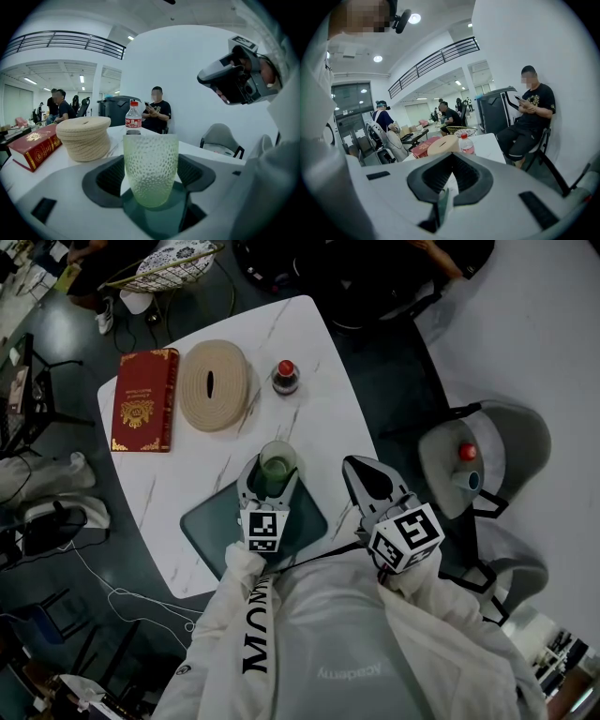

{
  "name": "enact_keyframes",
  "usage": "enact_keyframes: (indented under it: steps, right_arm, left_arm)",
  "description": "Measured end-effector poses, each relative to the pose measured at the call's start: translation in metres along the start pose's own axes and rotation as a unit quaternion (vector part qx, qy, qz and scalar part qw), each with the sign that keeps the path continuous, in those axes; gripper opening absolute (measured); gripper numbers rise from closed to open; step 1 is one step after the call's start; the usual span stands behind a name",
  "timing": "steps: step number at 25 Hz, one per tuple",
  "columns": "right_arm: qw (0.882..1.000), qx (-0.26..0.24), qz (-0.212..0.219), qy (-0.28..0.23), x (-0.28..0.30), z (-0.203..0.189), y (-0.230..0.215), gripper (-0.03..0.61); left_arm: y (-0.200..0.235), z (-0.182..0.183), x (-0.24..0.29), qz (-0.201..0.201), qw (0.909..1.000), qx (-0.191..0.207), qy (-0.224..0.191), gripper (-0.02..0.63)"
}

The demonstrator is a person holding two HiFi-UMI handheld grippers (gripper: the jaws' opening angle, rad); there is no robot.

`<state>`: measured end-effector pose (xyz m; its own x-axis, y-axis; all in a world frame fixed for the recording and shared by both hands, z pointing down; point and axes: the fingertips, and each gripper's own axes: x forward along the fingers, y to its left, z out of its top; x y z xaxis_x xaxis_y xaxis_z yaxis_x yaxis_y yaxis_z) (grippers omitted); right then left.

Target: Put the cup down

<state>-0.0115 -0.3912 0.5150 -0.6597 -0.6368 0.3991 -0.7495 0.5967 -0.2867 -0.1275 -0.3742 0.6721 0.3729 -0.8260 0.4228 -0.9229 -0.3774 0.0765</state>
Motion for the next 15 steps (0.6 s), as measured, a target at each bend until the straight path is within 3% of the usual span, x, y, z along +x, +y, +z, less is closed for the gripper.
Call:
enact_keyframes:
  steps: [15]
  right_arm:
    - [1.0,0.001,0.001,0.0,-0.006,-0.0022,0.0016,0.006]
  left_arm:
    - [-0.0036,-0.0086,-0.0067,0.004,0.9999,0.002,0.01,0.354]
